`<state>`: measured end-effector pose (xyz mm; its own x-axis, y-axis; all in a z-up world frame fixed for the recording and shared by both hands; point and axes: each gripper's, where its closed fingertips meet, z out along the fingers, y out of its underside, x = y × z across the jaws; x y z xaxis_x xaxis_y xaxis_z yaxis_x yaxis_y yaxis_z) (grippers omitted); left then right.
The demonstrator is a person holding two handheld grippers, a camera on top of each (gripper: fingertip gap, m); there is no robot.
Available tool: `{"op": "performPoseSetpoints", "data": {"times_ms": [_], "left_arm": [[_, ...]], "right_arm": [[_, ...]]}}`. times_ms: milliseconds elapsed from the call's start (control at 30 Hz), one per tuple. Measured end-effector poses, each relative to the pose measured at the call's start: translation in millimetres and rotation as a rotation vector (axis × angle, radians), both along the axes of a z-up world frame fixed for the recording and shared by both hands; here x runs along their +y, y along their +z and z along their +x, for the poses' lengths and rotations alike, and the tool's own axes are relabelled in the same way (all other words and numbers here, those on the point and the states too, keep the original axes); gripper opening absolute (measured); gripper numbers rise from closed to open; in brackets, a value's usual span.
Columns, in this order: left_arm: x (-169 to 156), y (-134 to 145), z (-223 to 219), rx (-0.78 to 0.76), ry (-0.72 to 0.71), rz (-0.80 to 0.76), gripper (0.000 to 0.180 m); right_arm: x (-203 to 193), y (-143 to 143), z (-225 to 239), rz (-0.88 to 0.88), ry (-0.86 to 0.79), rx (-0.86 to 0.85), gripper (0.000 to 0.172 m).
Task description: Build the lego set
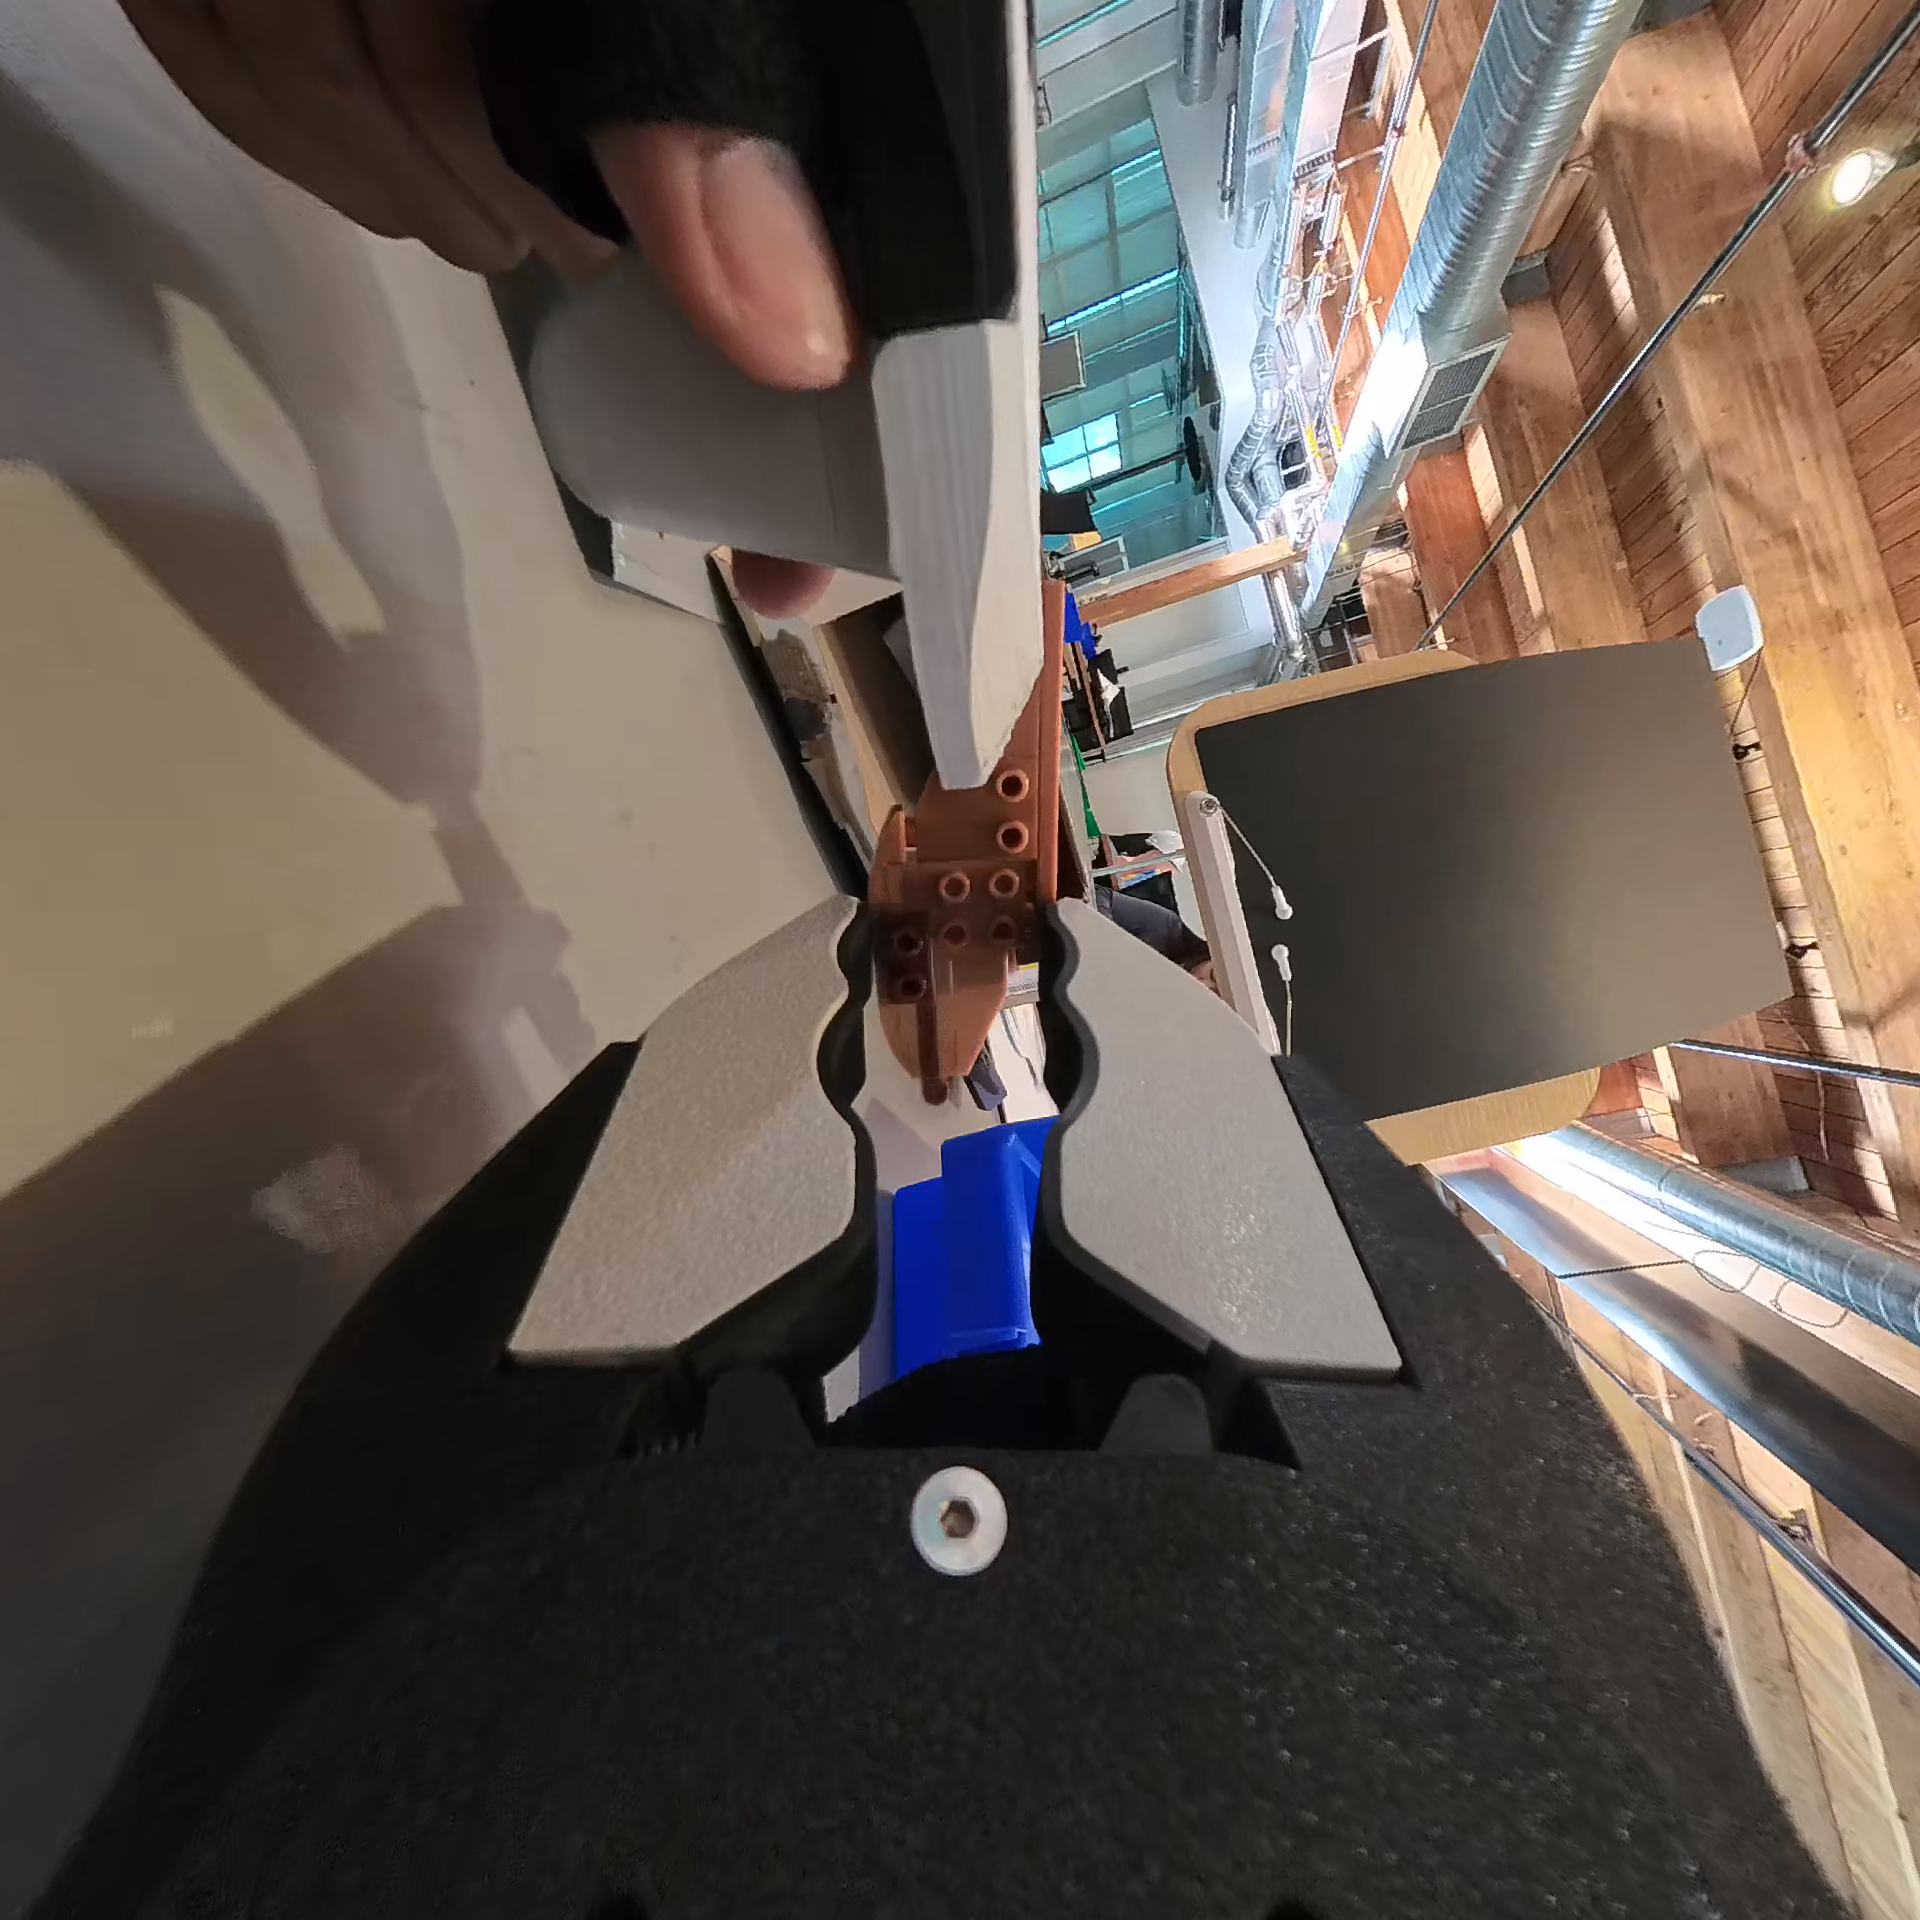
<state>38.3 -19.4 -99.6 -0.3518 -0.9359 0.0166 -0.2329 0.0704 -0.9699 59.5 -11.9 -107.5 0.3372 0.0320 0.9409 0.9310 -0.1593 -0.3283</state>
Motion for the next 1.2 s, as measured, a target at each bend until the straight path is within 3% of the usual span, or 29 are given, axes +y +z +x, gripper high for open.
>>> {"op": "performPoseSetpoints", "data": {"times_ms": [233,567,1200], "left_arm": [[-1.0,0.1,-0.5,-0.028,-0.011,0.070,0.008],[0.0,-0.3,-0.1,0.021,-0.019,-0.105,0.008],[-2.7,-8.9,-0.8,0.072,-0.036,-0.094,0.008]], "right_arm": [[-0.4,-0.3,-0.4,-0.008,0.011,0.033,0.030],[-0.3,1.6,-0.8,0.012,0.001,-0.010,0.031],[0.1,-3.7,-4.0,-0.012,0.021,-0.053,0.034]]}}
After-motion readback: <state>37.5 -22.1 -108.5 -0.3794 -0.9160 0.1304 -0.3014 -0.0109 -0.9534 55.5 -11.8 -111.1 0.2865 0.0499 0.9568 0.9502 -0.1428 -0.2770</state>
